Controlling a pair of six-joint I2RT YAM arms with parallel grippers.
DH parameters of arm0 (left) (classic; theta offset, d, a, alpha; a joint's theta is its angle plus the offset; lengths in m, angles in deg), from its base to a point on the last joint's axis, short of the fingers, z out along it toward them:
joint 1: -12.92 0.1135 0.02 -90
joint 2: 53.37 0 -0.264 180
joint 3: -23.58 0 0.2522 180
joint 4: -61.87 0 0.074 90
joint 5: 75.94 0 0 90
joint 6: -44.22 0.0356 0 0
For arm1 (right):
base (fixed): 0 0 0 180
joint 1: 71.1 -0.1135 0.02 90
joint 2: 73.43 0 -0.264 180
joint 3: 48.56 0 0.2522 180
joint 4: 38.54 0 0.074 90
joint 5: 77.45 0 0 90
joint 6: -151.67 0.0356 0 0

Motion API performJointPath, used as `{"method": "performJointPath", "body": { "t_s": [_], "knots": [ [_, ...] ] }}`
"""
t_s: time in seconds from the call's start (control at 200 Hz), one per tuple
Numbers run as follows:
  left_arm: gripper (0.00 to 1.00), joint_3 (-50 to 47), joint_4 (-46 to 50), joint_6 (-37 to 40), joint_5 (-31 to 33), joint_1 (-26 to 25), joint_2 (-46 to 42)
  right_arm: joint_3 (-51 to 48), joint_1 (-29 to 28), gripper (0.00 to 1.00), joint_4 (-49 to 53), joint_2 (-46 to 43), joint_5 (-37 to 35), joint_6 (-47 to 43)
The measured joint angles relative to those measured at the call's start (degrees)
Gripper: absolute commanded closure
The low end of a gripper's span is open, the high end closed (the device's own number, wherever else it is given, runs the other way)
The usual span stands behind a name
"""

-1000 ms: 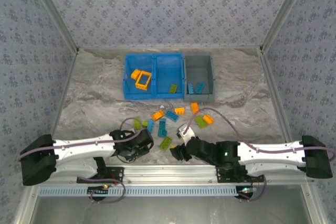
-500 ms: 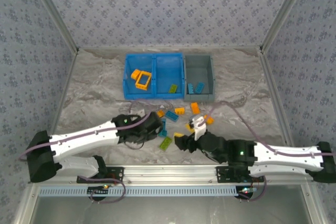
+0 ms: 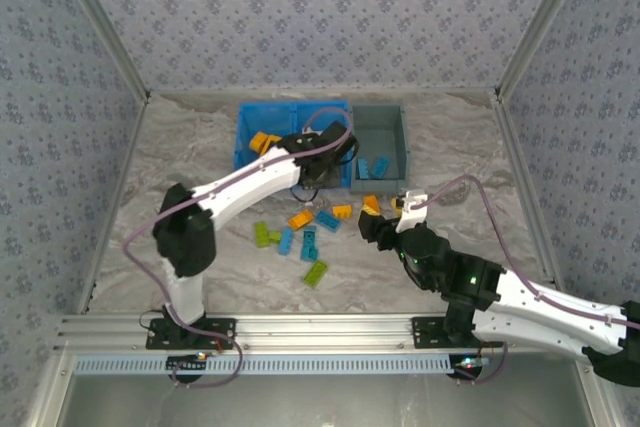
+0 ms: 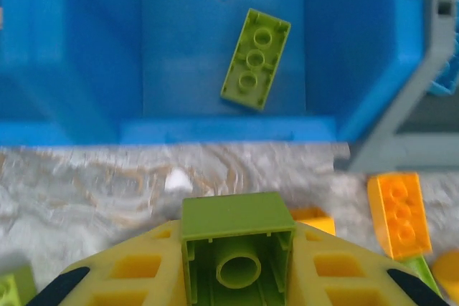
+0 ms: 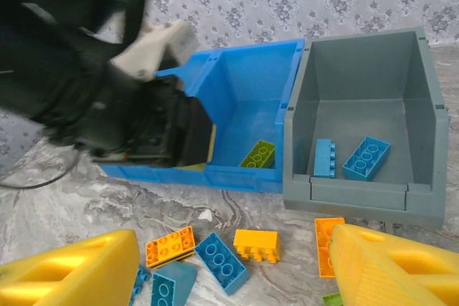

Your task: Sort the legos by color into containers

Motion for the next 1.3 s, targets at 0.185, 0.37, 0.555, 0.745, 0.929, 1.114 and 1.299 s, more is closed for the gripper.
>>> {"method": "performJointPath", "body": {
  "t_s": [0.185,0.37,0.555,0.745,0.929,1.114,1.299],
  "knots": [
    [0.69,7.67,2.05,4.31,-0.04,3.37,10.01,0.68,0.04,0.27,0.24,-0.07,0.68,0.48],
    [0.59,12.28,3.69,6.64,0.55,4.90,15.23,0.74,0.04,0.27,1.01,-0.07,1.03,1.07],
    [0.44,12.74,5.09,7.63,0.76,4.92,15.50,0.79,0.04,0.27,2.97,-0.07,1.03,2.01],
    [0.42,12.85,5.27,7.82,0.76,4.66,15.39,1.92,0.04,0.27,6.56,-0.20,0.94,2.80],
    [0.38,13.16,5.44,7.80,1.22,2.45,11.65,3.58,0.04,0.27,11.15,-0.70,-0.35,4.09],
    [0.33,6.75,2.56,6.62,4.50,-2.21,-3.28,5.01,0.04,0.27,15.78,2.01,-0.44,6.56],
    [0.30,-12.26,-3.45,5.03,7.06,-8.00,-26.16,6.54,-0.39,0.27,17.16,12.20,2.54,9.46]
  ]
}}
